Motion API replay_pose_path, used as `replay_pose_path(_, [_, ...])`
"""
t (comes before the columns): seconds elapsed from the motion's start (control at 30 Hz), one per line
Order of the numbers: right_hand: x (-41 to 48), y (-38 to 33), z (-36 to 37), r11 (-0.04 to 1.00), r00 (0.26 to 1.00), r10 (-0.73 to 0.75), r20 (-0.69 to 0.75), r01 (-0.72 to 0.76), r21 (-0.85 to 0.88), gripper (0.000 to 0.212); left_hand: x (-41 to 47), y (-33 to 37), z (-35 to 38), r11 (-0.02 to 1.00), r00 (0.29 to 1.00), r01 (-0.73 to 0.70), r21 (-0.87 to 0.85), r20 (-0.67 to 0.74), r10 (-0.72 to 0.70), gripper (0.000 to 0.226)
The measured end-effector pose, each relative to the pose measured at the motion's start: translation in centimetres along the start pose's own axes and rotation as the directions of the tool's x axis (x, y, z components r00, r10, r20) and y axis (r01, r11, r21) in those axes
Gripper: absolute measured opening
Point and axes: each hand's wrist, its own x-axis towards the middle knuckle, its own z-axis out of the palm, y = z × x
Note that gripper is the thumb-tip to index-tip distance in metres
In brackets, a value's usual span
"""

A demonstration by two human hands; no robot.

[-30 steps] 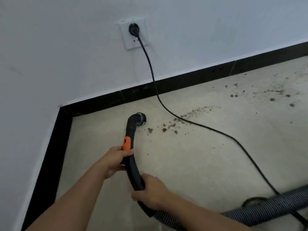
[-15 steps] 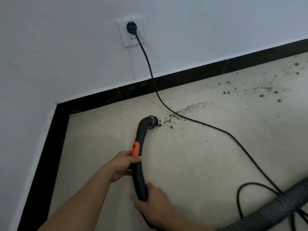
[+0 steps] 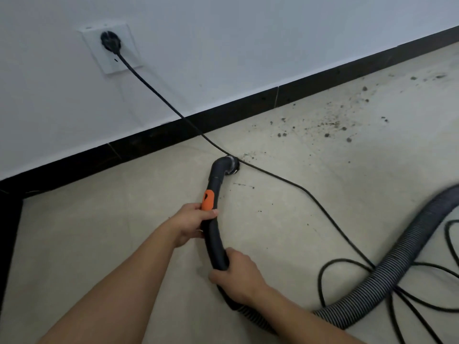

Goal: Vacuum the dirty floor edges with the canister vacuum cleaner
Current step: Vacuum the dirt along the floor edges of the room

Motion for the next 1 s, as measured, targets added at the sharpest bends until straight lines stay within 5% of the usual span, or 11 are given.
replay_pose_path(0.3, [2.1,-0.5,-2.1,1.0,1.0,-0.004,0.002,0.004,0.014,0.025,1.2,2.1,0.8,0.999,0.998,-0.04,-0.011,-0.059,0.039,0.031])
replay_pose_path(0.73, [-3.4,-8.1,11.2,0.99,0.887,-0.123,0.445,0.142,-0.008,0.029,-11.1,-8.8,-13.7,0.983,0.965,0.165,-0.085,-0.192,-0.179,0.029])
replay_pose_path(0.83, [-5.7,-8.5,13.9,0.989,0.868,-0.148,0.473,0.138,0.055,0.025,-13.8,-11.4,-15.2,0.969,0.951,0.223,-0.104,-0.197,-0.239,0.03])
replay_pose_path(1.0, [-8.0,-6.6,16.2,0.991,0.86,-0.107,0.499,0.133,-0.017,0.049,-15.1,-13.7,-15.1,0.95,0.946,0.288,-0.125,-0.118,-0.302,0.027])
